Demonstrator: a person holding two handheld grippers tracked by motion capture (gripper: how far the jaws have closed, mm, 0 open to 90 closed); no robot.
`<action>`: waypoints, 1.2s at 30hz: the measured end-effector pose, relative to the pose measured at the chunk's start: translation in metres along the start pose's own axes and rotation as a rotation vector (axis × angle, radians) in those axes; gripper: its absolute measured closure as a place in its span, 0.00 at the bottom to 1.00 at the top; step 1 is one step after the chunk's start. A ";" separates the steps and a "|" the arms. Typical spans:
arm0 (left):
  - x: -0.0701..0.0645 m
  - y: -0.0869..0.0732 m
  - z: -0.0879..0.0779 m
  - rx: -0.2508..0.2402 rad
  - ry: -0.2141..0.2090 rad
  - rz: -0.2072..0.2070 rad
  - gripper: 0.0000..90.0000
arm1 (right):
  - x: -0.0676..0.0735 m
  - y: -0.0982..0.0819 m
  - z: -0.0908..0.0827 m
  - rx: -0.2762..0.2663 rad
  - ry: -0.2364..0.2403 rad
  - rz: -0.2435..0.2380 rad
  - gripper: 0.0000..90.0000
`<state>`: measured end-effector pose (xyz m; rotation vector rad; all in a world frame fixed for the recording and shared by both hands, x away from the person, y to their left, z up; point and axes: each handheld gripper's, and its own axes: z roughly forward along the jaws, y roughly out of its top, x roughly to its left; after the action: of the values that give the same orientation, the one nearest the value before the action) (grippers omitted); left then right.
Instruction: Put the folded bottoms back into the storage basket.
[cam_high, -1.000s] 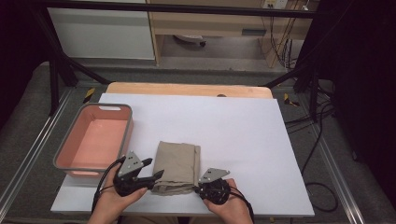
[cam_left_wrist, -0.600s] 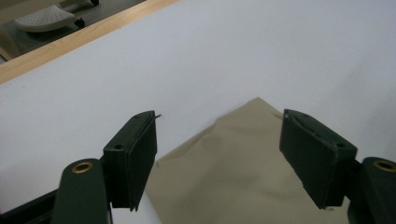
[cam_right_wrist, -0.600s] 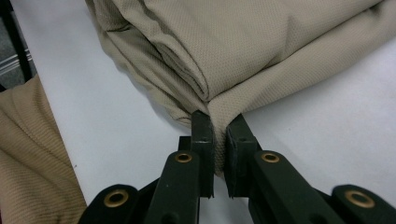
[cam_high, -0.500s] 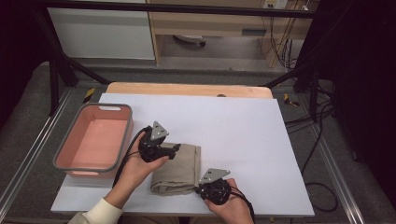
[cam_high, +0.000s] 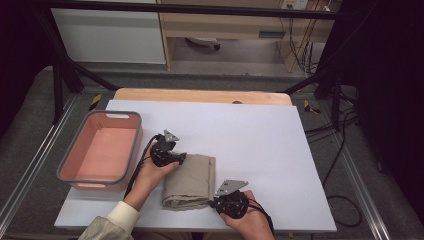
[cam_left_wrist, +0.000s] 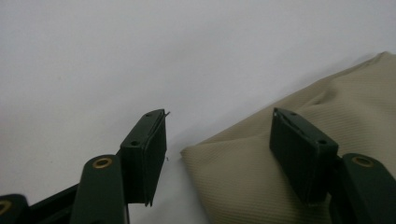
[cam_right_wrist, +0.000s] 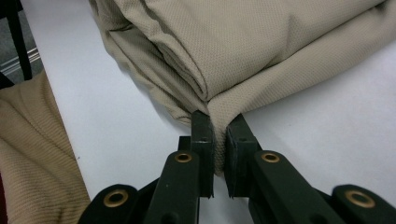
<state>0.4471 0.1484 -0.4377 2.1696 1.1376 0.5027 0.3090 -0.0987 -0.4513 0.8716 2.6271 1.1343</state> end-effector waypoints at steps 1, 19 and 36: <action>0.002 -0.002 0.002 0.005 -0.001 -0.009 0.42 | 0.000 0.000 0.000 0.000 0.001 0.001 0.94; -0.004 -0.015 -0.002 -0.021 -0.134 -0.007 0.94 | -0.003 -0.001 0.000 -0.011 0.021 0.004 0.94; -0.013 0.018 -0.023 -0.060 -0.181 0.039 0.97 | -0.011 0.009 -0.020 -0.137 0.038 0.024 0.94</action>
<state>0.4365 0.1382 -0.4092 2.1405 0.9716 0.3448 0.3148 -0.1128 -0.4322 0.8647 2.5385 1.3323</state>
